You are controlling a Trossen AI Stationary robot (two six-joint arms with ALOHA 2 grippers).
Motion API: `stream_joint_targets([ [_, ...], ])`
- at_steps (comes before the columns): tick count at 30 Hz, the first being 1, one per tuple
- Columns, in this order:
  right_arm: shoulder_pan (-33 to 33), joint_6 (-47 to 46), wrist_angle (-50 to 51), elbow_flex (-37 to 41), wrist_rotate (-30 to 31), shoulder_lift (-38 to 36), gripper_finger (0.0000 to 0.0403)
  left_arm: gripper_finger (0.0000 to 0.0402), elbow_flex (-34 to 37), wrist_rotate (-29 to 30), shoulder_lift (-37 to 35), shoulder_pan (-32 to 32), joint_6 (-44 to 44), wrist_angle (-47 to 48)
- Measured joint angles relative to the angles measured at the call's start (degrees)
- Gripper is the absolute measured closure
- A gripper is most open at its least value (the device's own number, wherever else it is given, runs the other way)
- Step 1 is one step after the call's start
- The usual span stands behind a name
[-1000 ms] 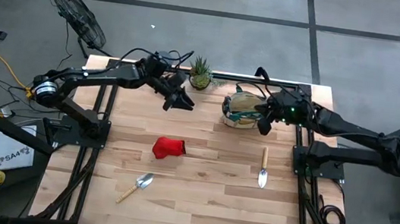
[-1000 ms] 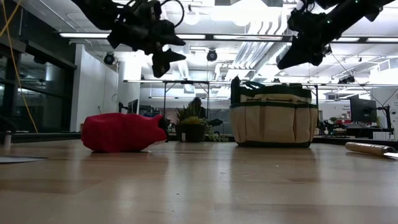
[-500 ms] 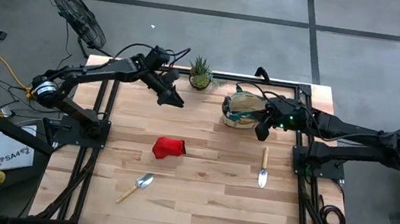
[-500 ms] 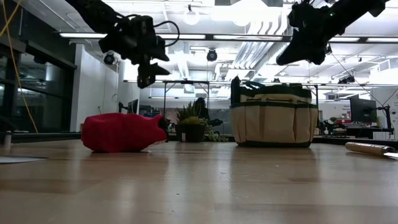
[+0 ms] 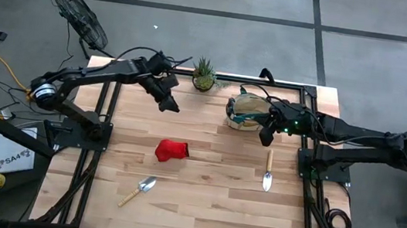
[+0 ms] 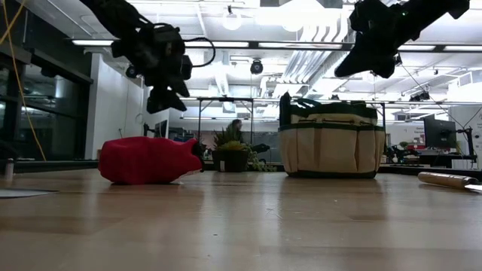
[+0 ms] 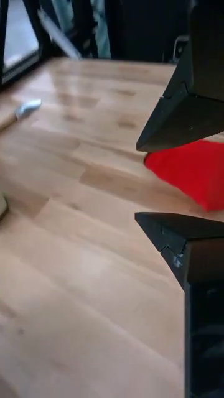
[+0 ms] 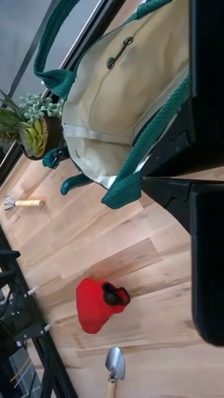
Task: Pick & Place Garden tools in Gardening bag
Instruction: Put the red gloves into the light brown gardening bag
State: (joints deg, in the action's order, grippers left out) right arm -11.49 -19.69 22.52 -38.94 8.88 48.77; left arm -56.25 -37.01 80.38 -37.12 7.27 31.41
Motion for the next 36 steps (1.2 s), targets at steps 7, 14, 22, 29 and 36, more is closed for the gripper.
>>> stream_joint_targets([
  [7,0.0,-3.4,0.0,0.0,-0.1,0.0,0.0396,0.0236,0.0,5.4,-1.2,0.0,0.5,0.0],
  [14,0.0,-6.4,0.5,0.0,-0.2,0.0,0.0396,0.0236,0.0,5.7,-1.2,0.0,1.1,-1.0],
  [22,0.0,-8.6,1.1,0.0,-0.1,-0.2,0.0396,0.0236,0.0,6.6,-1.2,0.0,1.6,-1.2],
  [29,0.0,-8.8,1.3,0.0,0.0,-0.2,0.0396,0.0236,0.0,6.5,-1.2,0.0,0.0,0.1],
  [36,0.0,-10.5,1.4,0.0,0.0,-0.2,0.0396,0.0236,0.0,4.2,-1.2,0.0,-2.3,1.9],
])
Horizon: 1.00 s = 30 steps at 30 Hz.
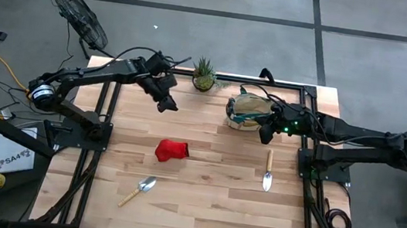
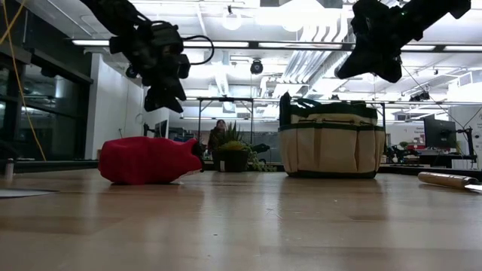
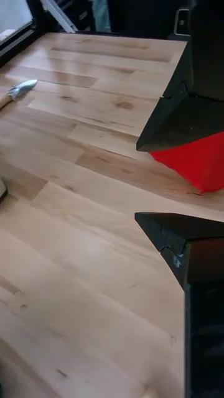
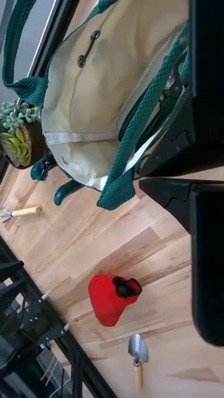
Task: Pick & Place Garden tools in Gardening bag
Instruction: Put the red gloves into the light brown gardening bag
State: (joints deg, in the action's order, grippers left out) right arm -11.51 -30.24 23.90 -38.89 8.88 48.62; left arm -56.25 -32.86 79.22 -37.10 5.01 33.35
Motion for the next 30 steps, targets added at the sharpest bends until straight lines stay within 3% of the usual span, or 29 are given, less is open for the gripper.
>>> stream_joint_targets([
  [11,0.0,-0.2,1.0,0.0,0.0,0.0,0.0396,0.0236,0.0,-0.2,0.0,3.9,-1.9,4.9],
  [21,0.0,0.2,4.1,0.0,-2.2,-0.7,0.0399,0.0236,0.0,8.6,0.0,15.1,0.4,5.4],
  [30,0.0,0.2,6.4,0.0,-11.8,-0.7,0.04,0.0236,0.0,15.9,0.0,24.7,10.8,5.6],
])
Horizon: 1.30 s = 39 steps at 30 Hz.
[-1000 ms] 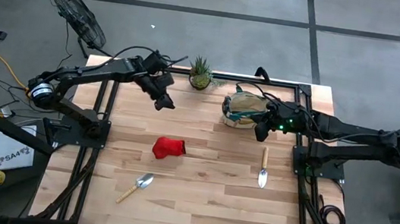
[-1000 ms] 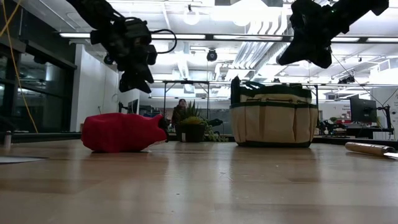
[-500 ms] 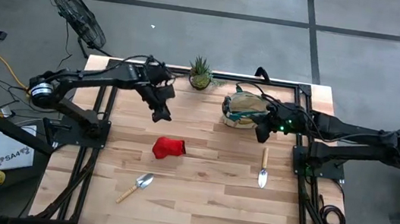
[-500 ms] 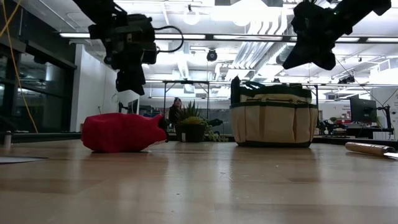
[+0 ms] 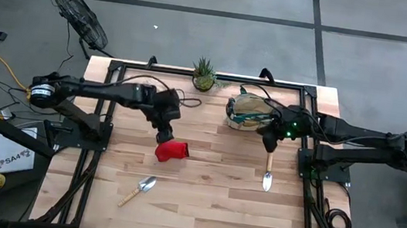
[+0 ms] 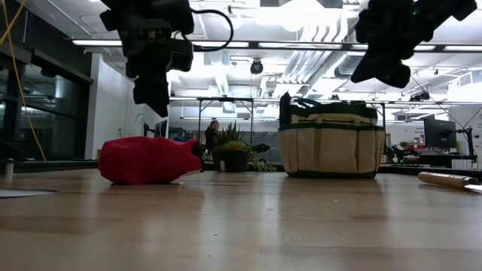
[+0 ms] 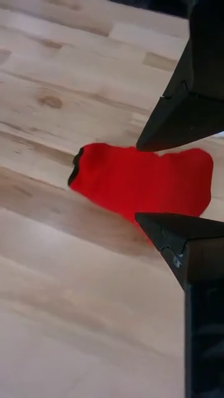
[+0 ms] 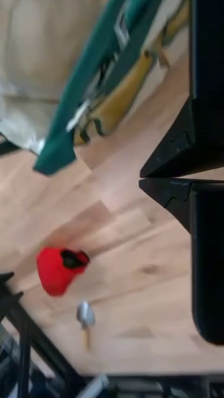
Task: Pick & Place Garden tools in Gardening bag
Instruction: Put the red gloves into the light brown gardening bag
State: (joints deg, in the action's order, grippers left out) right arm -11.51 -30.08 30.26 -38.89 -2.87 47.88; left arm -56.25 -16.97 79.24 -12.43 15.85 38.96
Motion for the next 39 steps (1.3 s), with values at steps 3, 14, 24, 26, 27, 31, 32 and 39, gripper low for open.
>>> stream_joint_targets([
  [3,0.2,-0.3,-0.1,0.0,-2.5,0.0,0.04,0.0236,0.0,1.2,0.0,2.8,2.6,0.0],
  [14,6.4,-0.1,-0.1,0.0,-2.1,-0.2,0.04,0.0236,0.0,5.8,0.0,10.0,7.0,0.0],
  [24,15.3,-3.6,0.0,0.0,5.0,-0.2,0.04,0.0224,0.0,17.1,0.0,14.1,8.6,0.1],
  [26,16.8,-4.7,0.1,0.0,6.0,-0.2,0.04,0.0204,0.0,17.5,0.2,14.1,9.1,0.1],
  [27,17.5,-5.1,0.3,0.0,6.3,-0.2,0.04,0.0192,0.0,17.7,0.5,14.1,9.1,-0.1],
  [31,20.3,-7.5,0.5,0.0,8.6,-0.2,0.04,0.0135,0.0,17.8,0.6,14.0,7.9,-0.5],
  [32,20.9,-8.0,0.5,0.0,9.0,-0.2,0.04,0.0122,0.0,17.8,0.7,14.0,7.1,-0.8],
  [39,24.8,-9.8,0.5,0.0,12.7,-0.2,0.04,0.008,0.0,17.4,4.3,14.0,3.5,-1.5],
])
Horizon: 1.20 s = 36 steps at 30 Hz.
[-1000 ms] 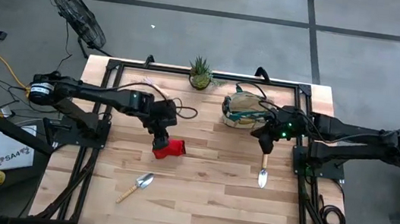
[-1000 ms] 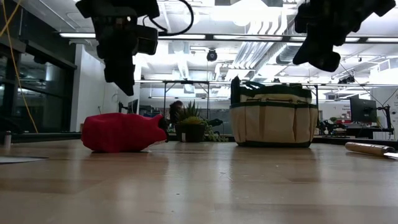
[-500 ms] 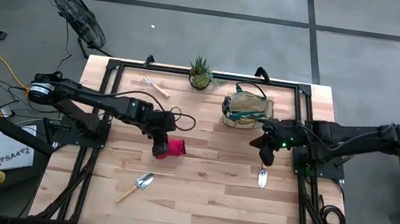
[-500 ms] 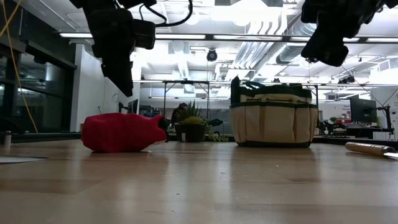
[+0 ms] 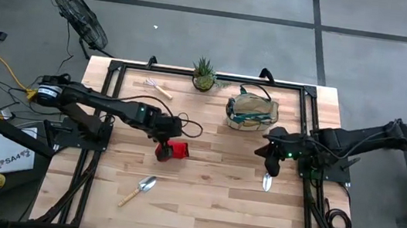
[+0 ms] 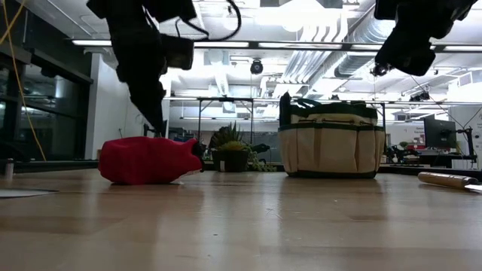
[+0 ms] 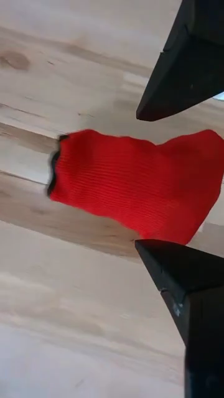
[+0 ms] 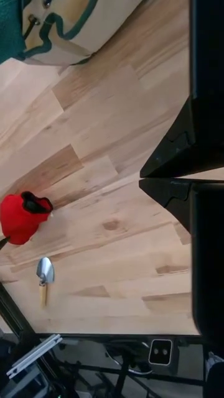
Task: Pick & Place Garden tools in Gardening bag
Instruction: Put the red gloves into the light brown gardening bag
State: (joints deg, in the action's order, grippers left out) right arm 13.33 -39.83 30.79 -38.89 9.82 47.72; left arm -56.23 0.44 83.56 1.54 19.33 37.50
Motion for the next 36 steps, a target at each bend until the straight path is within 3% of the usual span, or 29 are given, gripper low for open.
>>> stream_joint_targets([
  [25,4.8,-3.9,1.3,0.0,3.8,0.0,0.04,0.0088,-0.1,-5.5,11.1,0.0,-1.7,-1.7],
  [30,4.8,-4.2,1.9,0.0,3.6,0.0,0.04,0.0139,-0.1,-5.4,11.2,0.0,-1.5,-1.7],
  [36,4.8,-4.1,2.0,0.0,3.6,0.0,0.04,0.0237,-0.1,-6.1,11.2,0.0,-0.8,-2.0],
])
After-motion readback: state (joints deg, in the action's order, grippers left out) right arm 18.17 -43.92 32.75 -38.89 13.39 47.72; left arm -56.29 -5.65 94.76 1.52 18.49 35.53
